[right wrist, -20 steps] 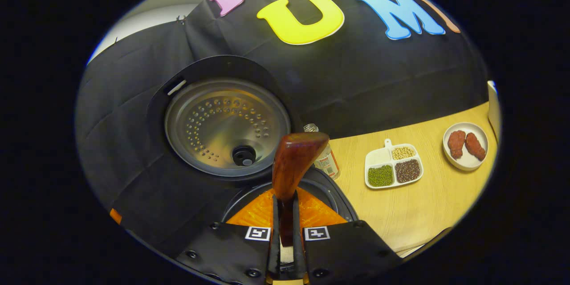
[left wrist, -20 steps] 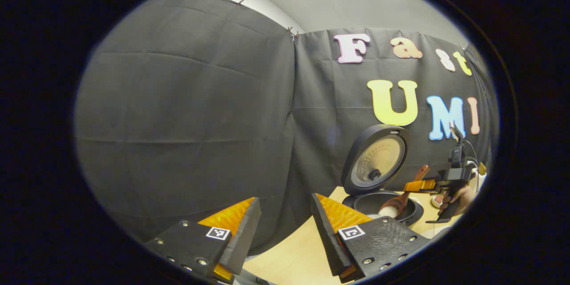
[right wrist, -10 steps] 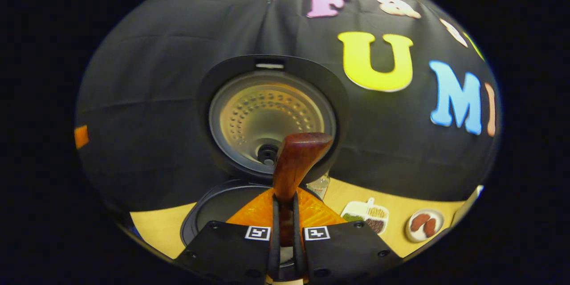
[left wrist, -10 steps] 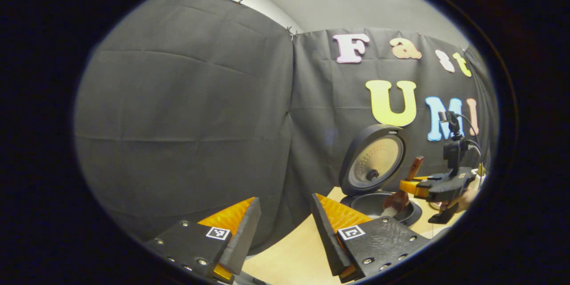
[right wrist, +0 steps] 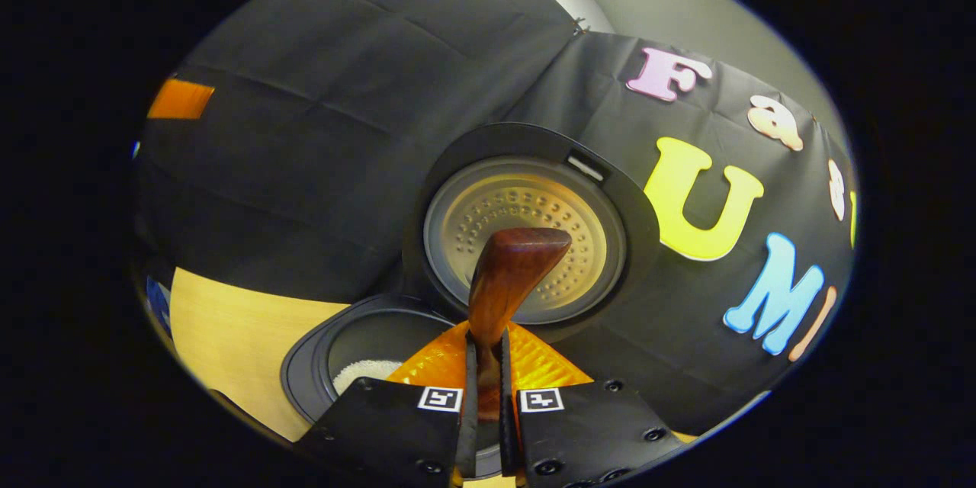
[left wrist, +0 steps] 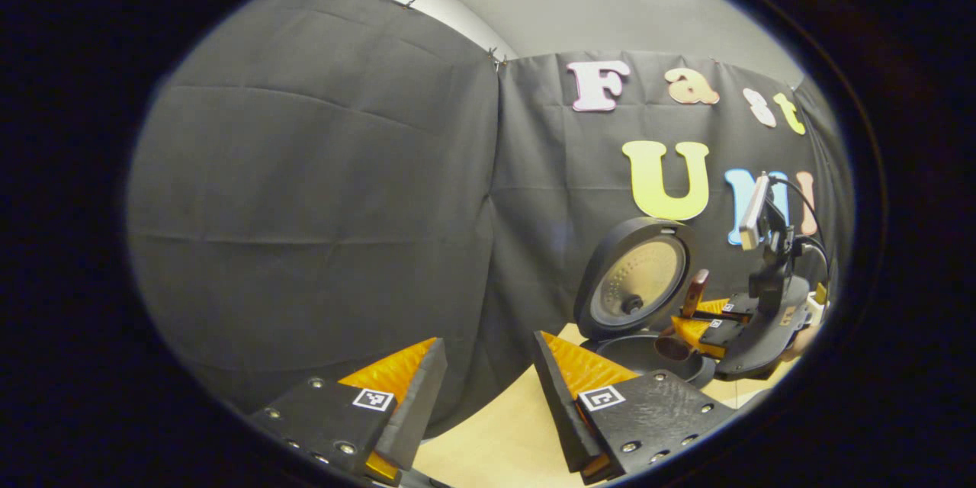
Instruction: Close the left gripper, press the button to open the rice cooker; take a wooden spoon from the chopstick holder with the right hand, scoop a spoonful of rice and pour it into the rice cooker, then put the wooden spoon back into the chopstick holder.
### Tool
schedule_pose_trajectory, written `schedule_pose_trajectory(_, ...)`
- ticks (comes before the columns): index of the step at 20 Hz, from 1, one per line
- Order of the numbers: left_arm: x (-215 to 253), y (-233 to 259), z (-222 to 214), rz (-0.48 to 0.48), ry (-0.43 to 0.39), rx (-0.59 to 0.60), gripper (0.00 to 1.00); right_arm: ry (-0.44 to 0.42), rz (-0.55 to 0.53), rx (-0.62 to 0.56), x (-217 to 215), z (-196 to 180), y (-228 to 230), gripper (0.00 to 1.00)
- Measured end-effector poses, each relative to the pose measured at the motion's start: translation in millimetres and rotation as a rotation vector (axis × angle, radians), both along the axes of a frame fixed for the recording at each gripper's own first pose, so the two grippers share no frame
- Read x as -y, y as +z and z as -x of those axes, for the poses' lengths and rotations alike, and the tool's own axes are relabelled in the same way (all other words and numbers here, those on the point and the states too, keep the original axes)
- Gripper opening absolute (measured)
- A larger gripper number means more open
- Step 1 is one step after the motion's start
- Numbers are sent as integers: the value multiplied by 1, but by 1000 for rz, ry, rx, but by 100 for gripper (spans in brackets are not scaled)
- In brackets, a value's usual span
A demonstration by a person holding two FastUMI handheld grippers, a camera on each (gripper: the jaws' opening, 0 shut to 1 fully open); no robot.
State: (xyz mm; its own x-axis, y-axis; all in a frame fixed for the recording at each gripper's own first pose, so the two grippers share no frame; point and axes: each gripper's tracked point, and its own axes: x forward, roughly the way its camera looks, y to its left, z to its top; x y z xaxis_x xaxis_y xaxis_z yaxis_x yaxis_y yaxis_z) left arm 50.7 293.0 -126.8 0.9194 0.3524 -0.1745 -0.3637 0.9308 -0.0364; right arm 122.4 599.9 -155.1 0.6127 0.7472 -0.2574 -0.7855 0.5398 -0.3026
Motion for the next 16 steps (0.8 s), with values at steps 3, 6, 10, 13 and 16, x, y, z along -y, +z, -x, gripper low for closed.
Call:
schedule_pose_trajectory(3, 5, 5, -8, -2, -14, 12, 73, -57, -116, -189, 10, -5, 8, 11)
schedule_pose_trajectory(6, 14, 13, -16, -6, -39, 27, 72, -116, -239, -354, 25, -10, 20, 14)
schedule_pose_trajectory(10, 33, 21, -30, -10, -83, 44, 72, -178, -371, -470, 52, -20, 44, 13)
schedule_pose_trajectory(13, 49, 26, -40, -5, -120, 59, 72, -223, -477, -570, 76, -25, 57, 13)
schedule_pose_trajectory(16, 67, 31, -52, -2, -161, 72, 72, -281, -580, -675, 105, -30, 64, 13)
